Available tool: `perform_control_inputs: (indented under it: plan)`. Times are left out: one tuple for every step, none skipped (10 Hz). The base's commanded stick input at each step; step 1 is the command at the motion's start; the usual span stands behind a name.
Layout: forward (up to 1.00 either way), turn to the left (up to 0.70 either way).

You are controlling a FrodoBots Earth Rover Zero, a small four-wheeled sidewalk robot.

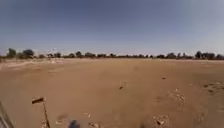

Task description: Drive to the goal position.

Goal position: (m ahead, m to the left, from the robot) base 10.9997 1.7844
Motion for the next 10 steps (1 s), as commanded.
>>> perform_control_inputs:
  plan:
    - [0.7,0.0]
    - [0.7,0.0]
    - [0.7,0.0]
    - [0.7,0.0]
    - [0.7,0.0]
    - [0.7,0.0]
    - [0.7,0.0]
    - [0.7,0.0]
    - [0.7,0.0]
    - [0.7,0.0]
